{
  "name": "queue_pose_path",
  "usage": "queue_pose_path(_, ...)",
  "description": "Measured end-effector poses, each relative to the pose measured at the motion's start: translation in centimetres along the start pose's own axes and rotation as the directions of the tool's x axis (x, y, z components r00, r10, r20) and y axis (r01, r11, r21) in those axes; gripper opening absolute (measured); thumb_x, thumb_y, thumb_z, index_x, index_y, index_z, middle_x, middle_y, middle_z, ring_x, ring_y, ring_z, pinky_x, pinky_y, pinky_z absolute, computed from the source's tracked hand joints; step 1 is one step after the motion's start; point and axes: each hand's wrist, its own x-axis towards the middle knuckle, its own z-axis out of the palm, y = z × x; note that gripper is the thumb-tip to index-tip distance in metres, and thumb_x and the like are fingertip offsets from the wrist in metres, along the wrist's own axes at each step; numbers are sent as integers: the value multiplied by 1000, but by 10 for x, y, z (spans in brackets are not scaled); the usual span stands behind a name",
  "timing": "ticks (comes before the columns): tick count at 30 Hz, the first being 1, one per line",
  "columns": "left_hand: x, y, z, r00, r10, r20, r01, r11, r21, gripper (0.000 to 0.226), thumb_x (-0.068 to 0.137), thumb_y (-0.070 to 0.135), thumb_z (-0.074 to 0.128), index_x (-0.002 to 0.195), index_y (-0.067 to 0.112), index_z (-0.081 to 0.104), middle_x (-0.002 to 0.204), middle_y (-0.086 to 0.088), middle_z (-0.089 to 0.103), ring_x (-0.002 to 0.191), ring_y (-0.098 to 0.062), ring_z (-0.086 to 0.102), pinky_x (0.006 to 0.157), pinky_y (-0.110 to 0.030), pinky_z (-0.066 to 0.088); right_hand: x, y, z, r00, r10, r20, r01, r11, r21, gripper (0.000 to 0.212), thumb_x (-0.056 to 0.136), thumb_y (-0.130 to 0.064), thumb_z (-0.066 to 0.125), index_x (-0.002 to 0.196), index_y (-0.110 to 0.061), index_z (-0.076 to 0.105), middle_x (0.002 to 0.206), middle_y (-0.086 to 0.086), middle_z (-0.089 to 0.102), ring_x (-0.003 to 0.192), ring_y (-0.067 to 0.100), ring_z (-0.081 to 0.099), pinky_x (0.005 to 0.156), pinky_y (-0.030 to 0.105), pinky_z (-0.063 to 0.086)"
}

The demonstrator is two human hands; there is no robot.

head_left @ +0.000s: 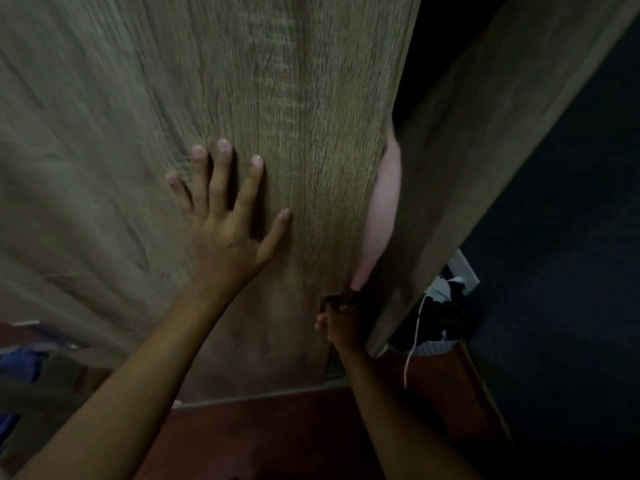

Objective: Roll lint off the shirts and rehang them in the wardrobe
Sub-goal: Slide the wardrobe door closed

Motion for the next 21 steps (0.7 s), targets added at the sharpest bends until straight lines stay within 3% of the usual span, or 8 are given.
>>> queue_pose_path(2, 2, 25, 16, 1000, 16, -10, -16, 1000, 1, 76, 89, 47, 71, 150, 15, 39, 153, -23, 34, 155, -18, -4, 119, -58, 1, 6, -6, -29, 1000, 30, 8, -31, 998, 58, 36, 105, -16, 44, 74, -4, 57, 47, -1, 61, 32, -1, 52, 37, 12, 40)
queue_pose_path(6, 8, 66, 40, 998, 50, -25, -50, 999, -3, 77, 89, 47, 72, 151, 16, 39, 153, -22, 36, 155, -17, -6, 122, -48, -6, 18, -12, -79, 997, -38, -64, 38, 999, -5, 37, 103, -18, 50, 70, -3, 57, 52, 2, 61, 33, 0, 53, 39, 12, 41)
queue_pose_path(9, 10, 84, 51, 998, 45, -33, -45, 999, -14, 77, 89, 48, 71, 151, 17, 38, 154, -20, 34, 155, -17, -7, 122, -47, -7, 26, -15, -102, 997, -60, -41, 57, 995, -87, 29, 101, -18, 52, 78, -3, 60, 67, 7, 64, 43, 1, 59, 46, 14, 46)
queue_pose_path(12, 12, 94, 55, 998, 44, -37, -45, 999, -26, 75, 89, 47, 71, 151, 17, 40, 155, -19, 32, 155, -18, -6, 122, -48, -7, 31, -21, -117, 996, -77, -36, 71, 986, -149, 29, 99, -22, 53, 77, -7, 64, 71, 9, 68, 59, 15, 64, 53, 21, 50)
queue_pose_path(17, 13, 104, 58, 998, 59, -24, -60, 997, -43, 73, 90, 45, 70, 150, 17, 41, 155, -22, 36, 155, -20, -5, 121, -50, -6, 26, -28, -127, 999, -36, -14, 31, 963, -269, 38, 102, -30, 50, 71, -12, 62, 68, 1, 65, 64, 13, 63, 65, 25, 51)
queue_pose_path(21, 13, 110, 59, 998, 64, -14, -65, 994, -88, 71, 90, 44, 69, 150, 16, 43, 156, -22, 36, 155, -21, -4, 121, -50, -8, 22, -31, -133, 993, -36, -115, 11, 977, -214, 36, 99, -33, 56, 77, -7, 65, 68, 5, 67, 56, 12, 63, 63, 28, 56)
